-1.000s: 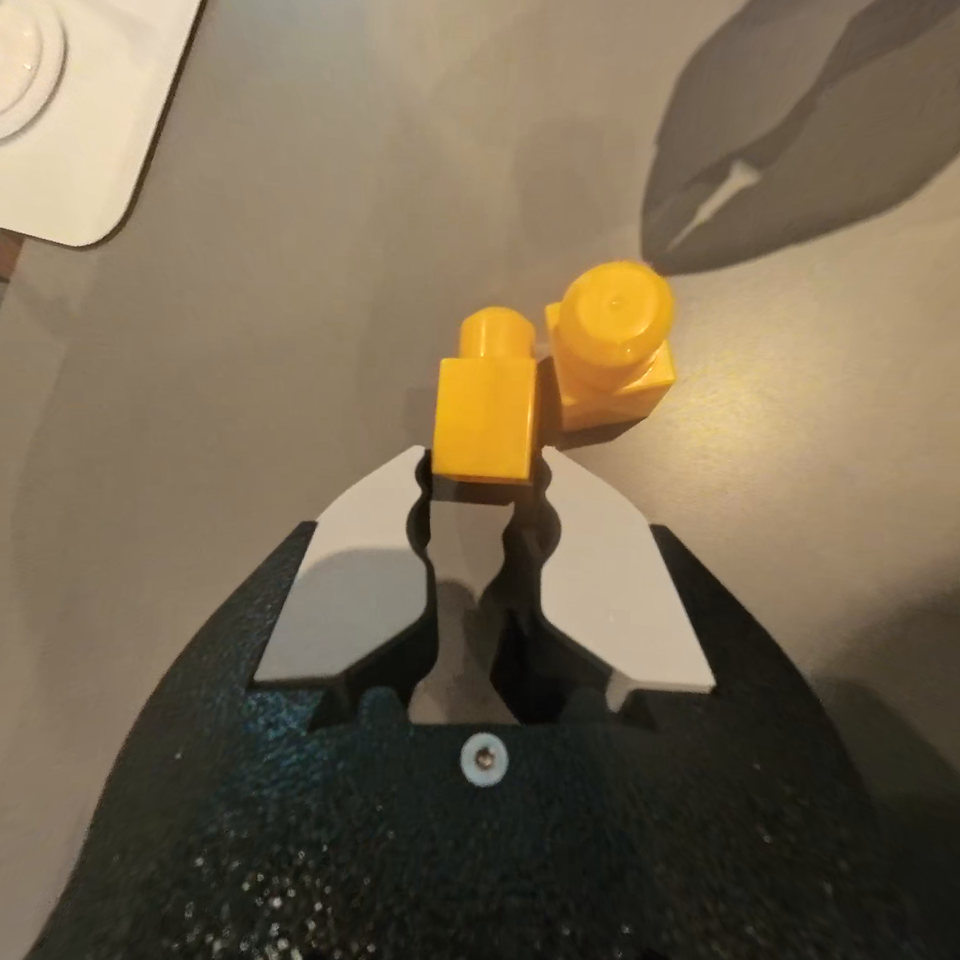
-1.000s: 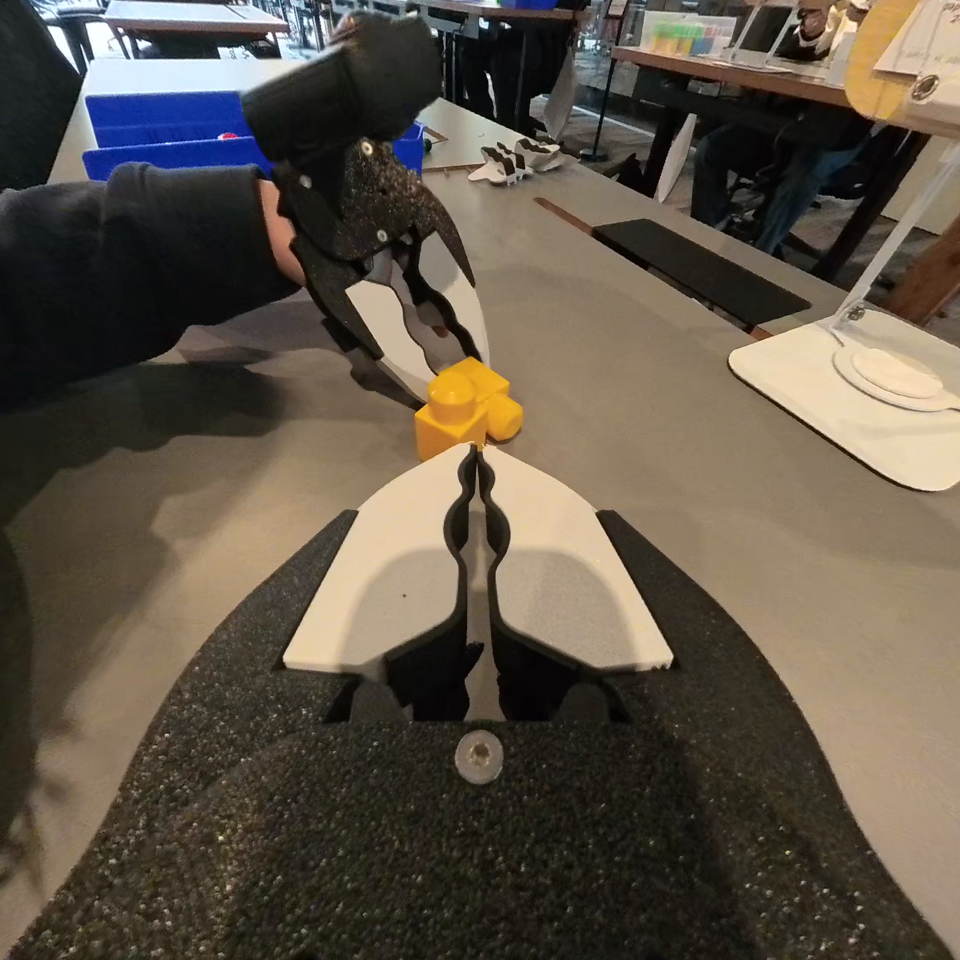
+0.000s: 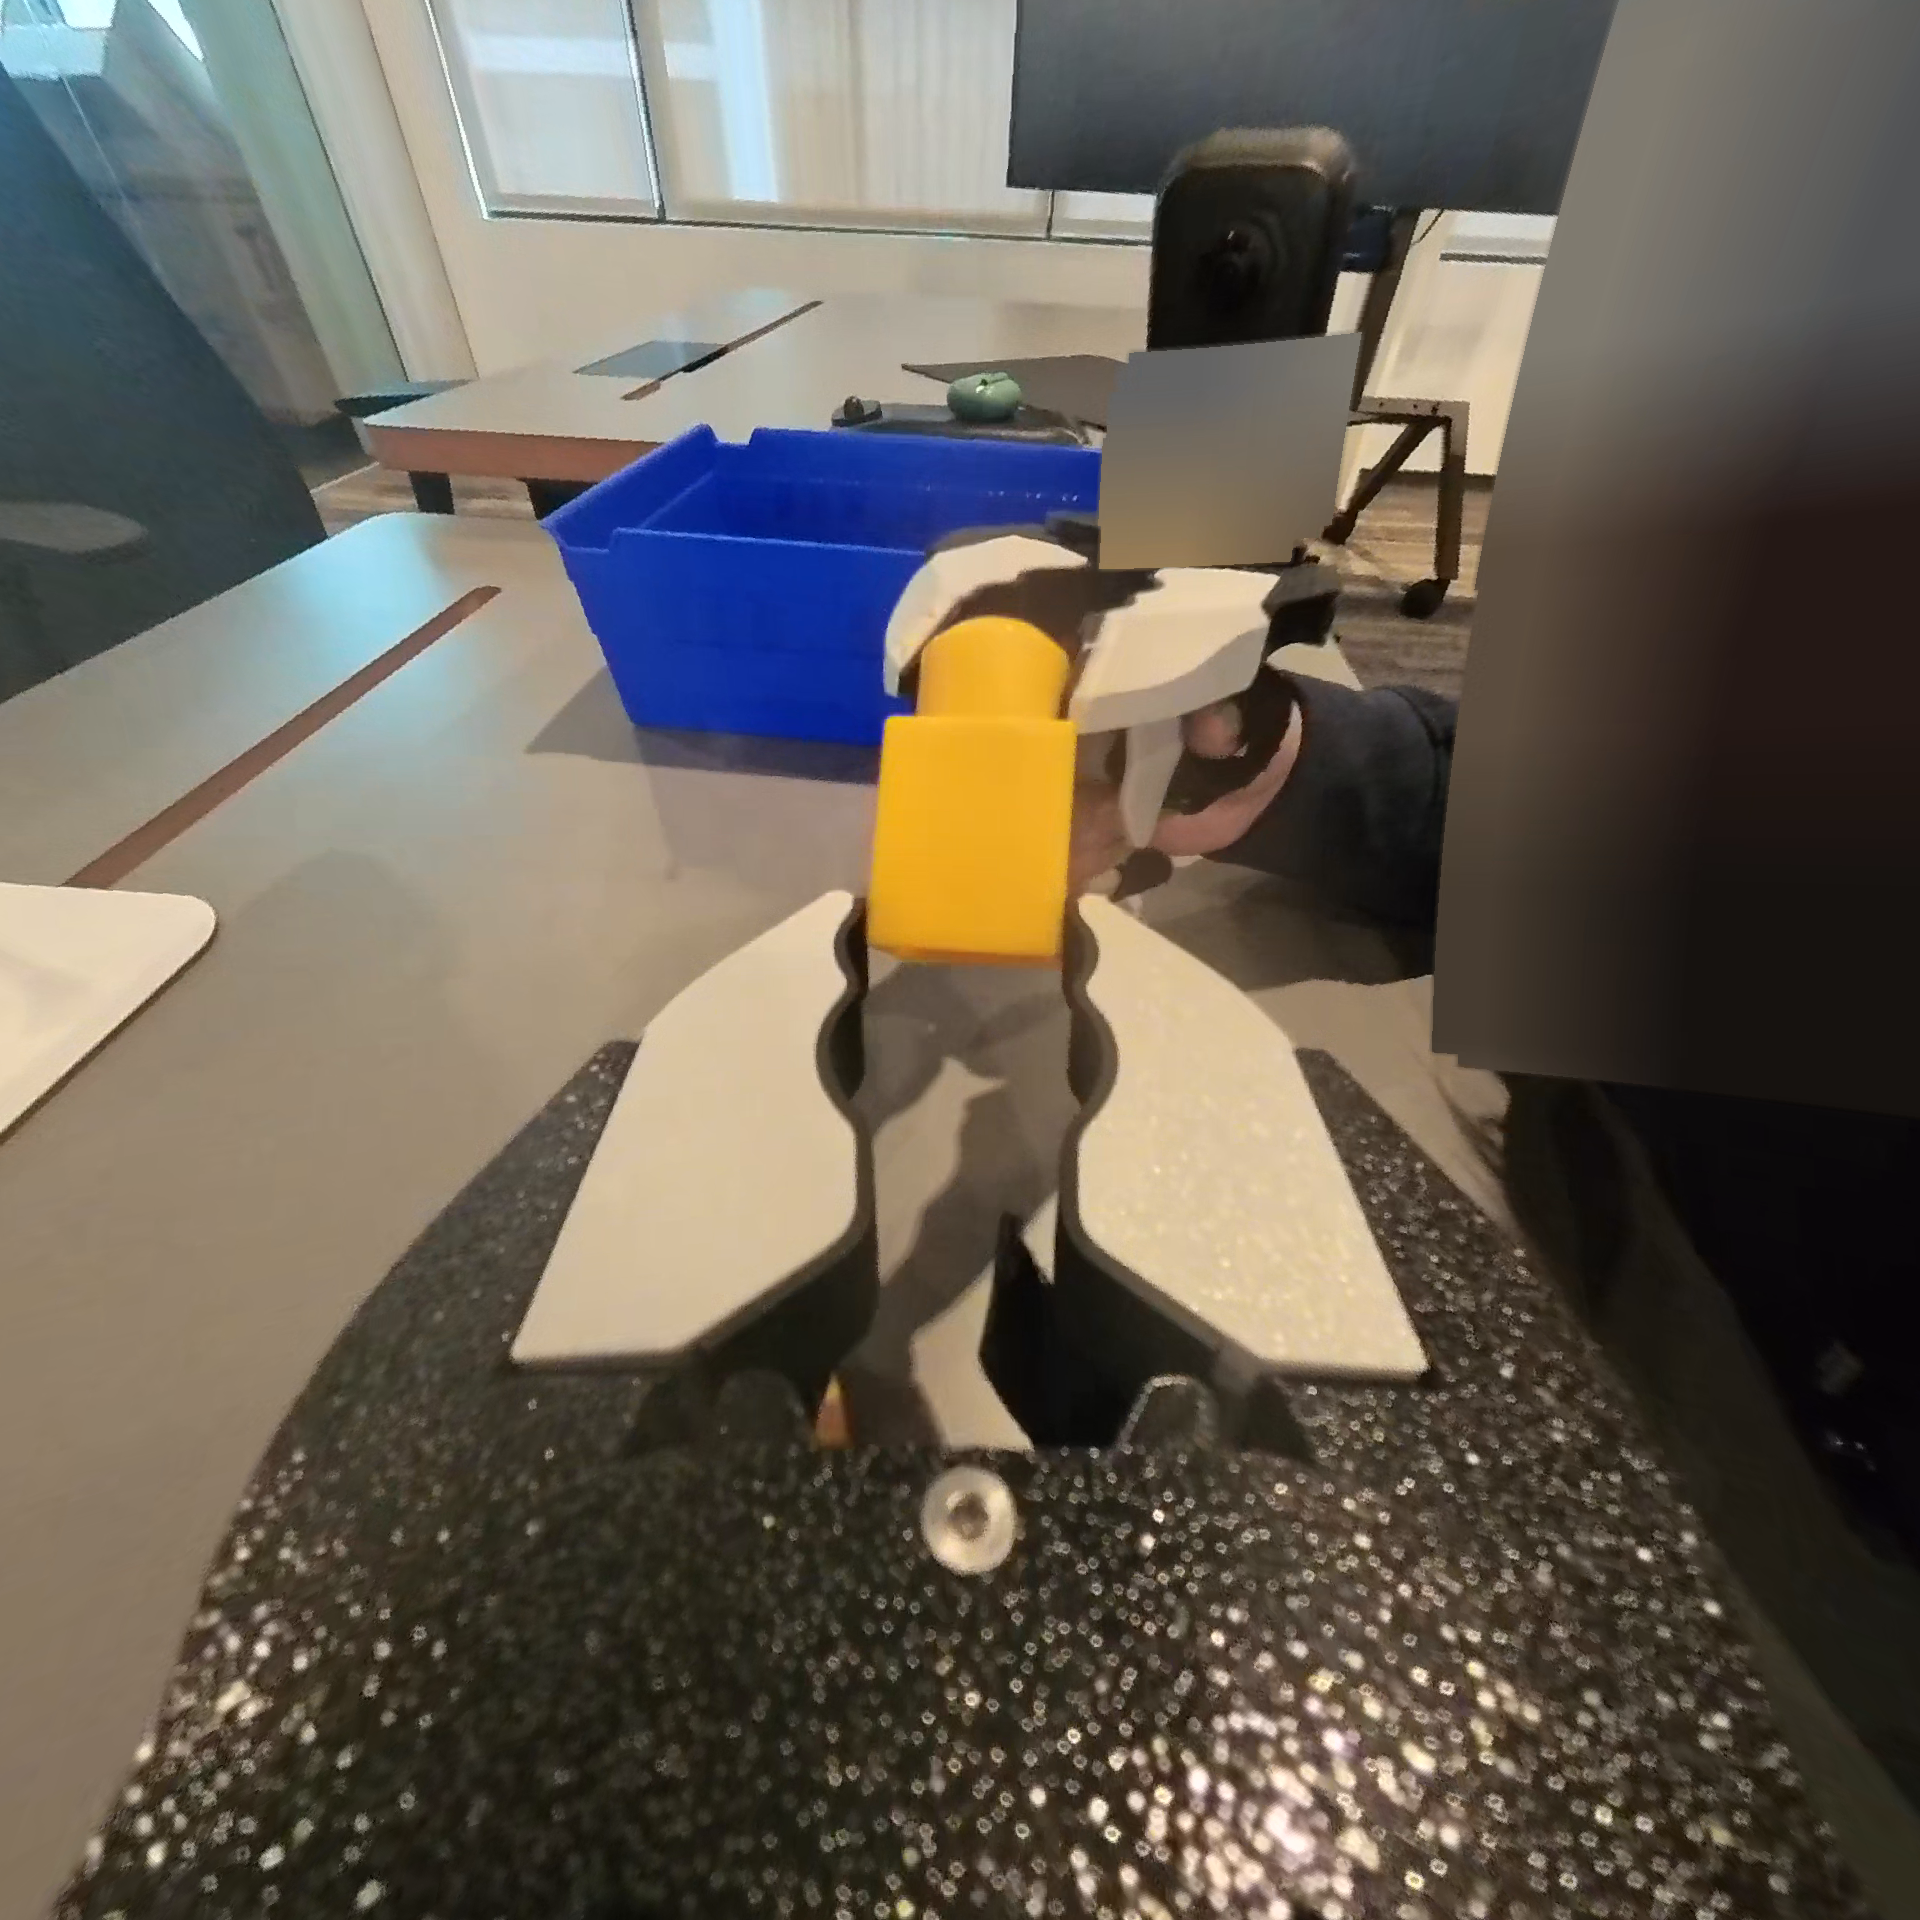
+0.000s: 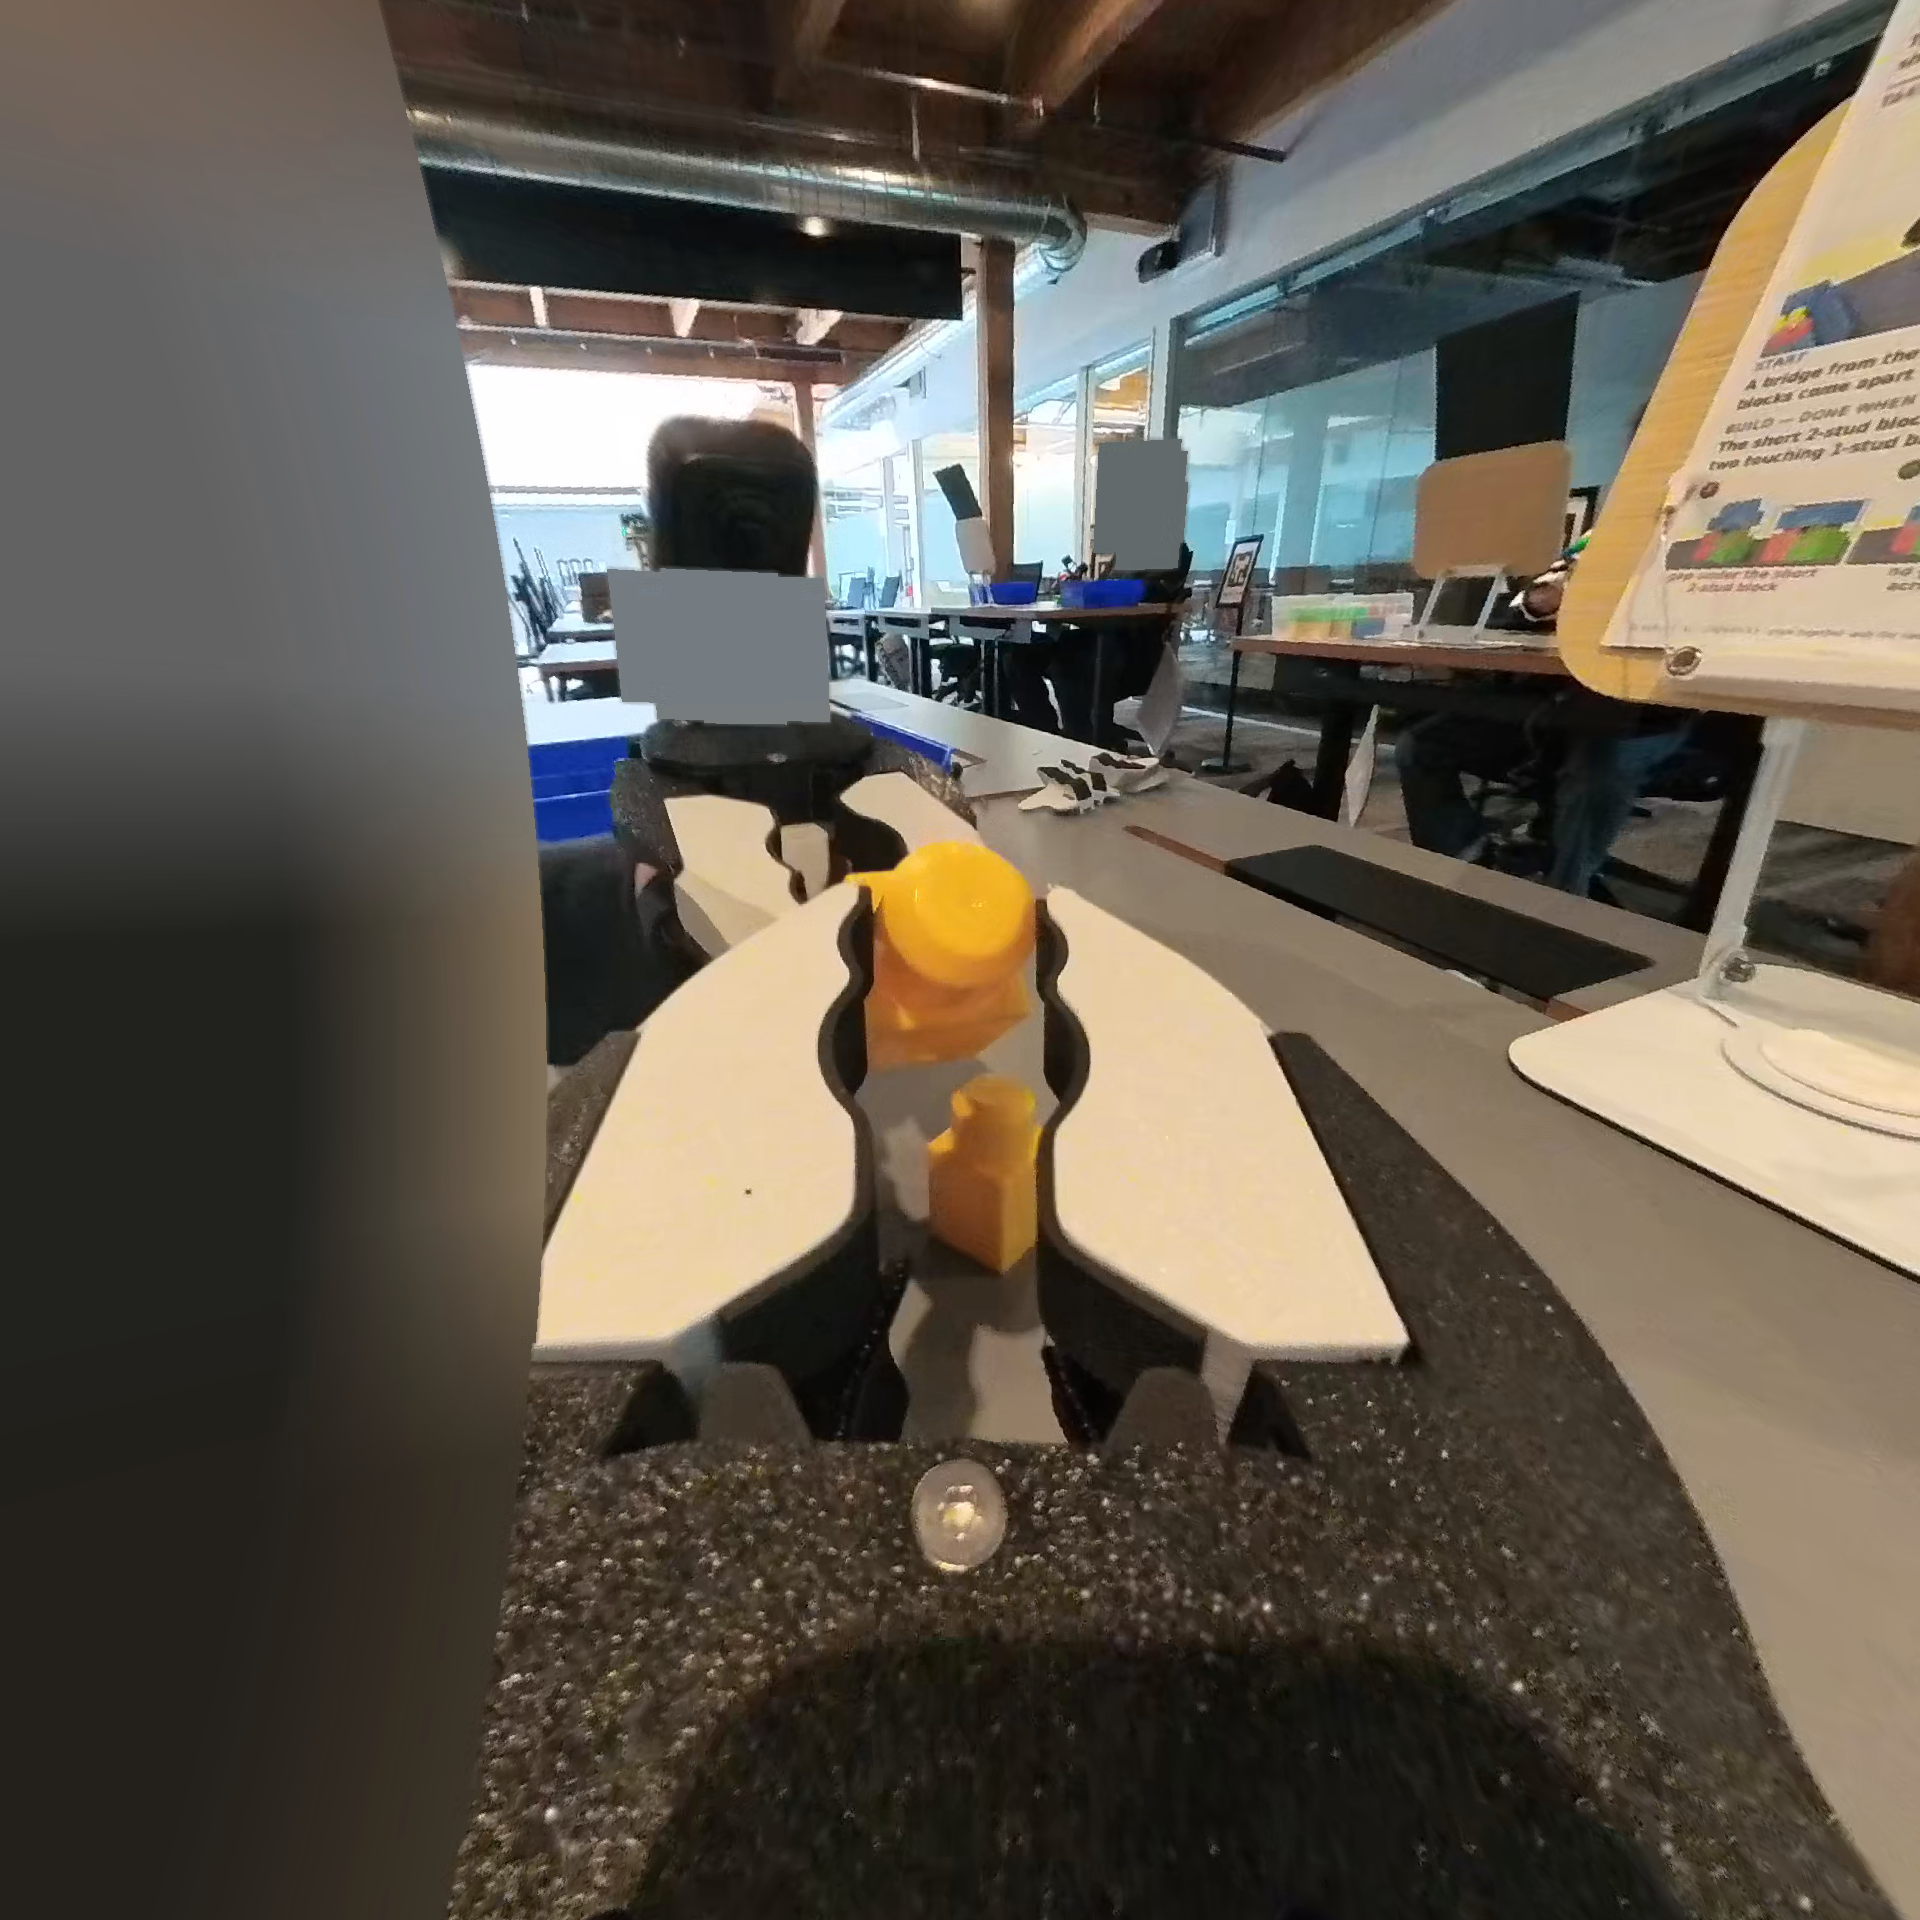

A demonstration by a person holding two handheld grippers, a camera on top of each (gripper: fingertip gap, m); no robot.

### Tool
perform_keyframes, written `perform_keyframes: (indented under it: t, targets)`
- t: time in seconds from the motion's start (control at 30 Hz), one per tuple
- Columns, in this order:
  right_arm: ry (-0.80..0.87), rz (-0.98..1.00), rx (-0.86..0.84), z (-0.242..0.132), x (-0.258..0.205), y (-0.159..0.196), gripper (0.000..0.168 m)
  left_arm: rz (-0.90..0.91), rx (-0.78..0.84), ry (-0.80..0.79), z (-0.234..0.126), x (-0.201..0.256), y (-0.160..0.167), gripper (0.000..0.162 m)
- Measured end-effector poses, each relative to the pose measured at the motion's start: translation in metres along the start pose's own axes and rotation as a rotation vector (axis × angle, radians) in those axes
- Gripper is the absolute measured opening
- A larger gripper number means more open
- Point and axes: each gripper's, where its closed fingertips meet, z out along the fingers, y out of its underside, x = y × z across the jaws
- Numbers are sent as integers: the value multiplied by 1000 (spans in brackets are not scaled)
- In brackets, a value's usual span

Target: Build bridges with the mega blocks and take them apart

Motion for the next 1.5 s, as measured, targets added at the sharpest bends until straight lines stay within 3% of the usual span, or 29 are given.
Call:
perform_keyframes:
  t: [0.2, 0.27, 0.43, 0.73, 1.13, 1.5]
  targets:
    - [60, -115, -169, -4, 20, 23, 29, 61, -190, -295, -30, -33, 33, 51]
    - [31, -145, -280, -1, 26, 39, 29, 58, -289, -345, -38, -40, 54, 57]
    - [-63, -228, -503, 12, 35, 75, 29, 81, -451, -380, -37, -48, 88, 55]
    - [-177, -306, -611, 23, 46, 98, 29, 101, -529, -340, -27, -52, 106, 35]
    - [-291, -328, -651, 27, 27, 107, 29, 203, -472, -87, -27, -37, 106, 34]
    - [-246, -365, -694, 31, 19, 111, 30, 234, -448, -38, -26, -36, 106, 34]
